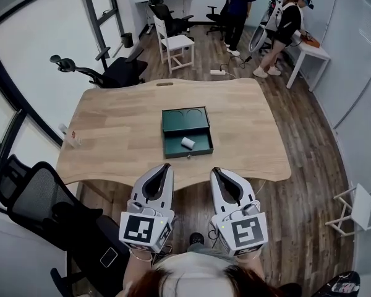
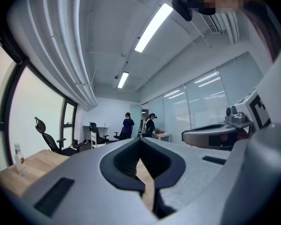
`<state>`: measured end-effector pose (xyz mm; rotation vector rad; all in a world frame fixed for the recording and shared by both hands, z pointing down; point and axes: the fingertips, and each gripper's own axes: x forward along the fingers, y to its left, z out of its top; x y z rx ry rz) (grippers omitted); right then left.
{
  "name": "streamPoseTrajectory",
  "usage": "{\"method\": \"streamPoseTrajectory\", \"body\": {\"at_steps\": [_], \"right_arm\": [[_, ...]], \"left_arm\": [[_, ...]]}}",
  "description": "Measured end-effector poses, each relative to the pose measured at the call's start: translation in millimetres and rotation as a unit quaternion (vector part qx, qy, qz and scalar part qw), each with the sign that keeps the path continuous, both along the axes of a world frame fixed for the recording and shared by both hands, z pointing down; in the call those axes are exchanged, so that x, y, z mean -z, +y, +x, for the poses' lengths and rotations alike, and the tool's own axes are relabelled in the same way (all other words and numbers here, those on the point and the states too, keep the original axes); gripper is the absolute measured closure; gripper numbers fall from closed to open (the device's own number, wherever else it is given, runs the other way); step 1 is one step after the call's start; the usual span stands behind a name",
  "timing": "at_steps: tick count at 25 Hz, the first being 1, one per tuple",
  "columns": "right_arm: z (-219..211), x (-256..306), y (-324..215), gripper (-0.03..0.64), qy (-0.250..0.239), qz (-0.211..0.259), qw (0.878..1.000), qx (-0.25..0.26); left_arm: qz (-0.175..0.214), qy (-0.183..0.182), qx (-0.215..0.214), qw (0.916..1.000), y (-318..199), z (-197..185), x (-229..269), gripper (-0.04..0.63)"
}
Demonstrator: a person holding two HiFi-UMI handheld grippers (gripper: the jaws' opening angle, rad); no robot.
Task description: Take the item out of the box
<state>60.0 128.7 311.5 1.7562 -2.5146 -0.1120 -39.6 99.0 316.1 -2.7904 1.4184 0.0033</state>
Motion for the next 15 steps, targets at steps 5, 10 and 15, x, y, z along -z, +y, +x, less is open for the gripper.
{"method": "streamPoseTrajectory", "body": {"at_steps": [5, 10, 15], "right_arm": [[11.4, -5.5, -9.3, 0.595, 0.008, -0.015, 1.000, 0.008], [18.1, -8.3, -26.9, 0.594, 0.002, -0.018, 1.000, 0.014], [15.9, -15.4, -40.2, 0.594, 0.007, -0.035, 0.999, 0.026]], "left_arm": [[-0.017, -0.001, 0.023, 0.9996, -11.7, 7.8, -4.8, 0.592], [-0.013, -0.007, 0.035, 0.9993, -24.5, 17.1, -4.6, 0.591], [-0.016, -0.014, 0.040, 0.9990, -35.8, 23.4, -4.5, 0.591]]}}
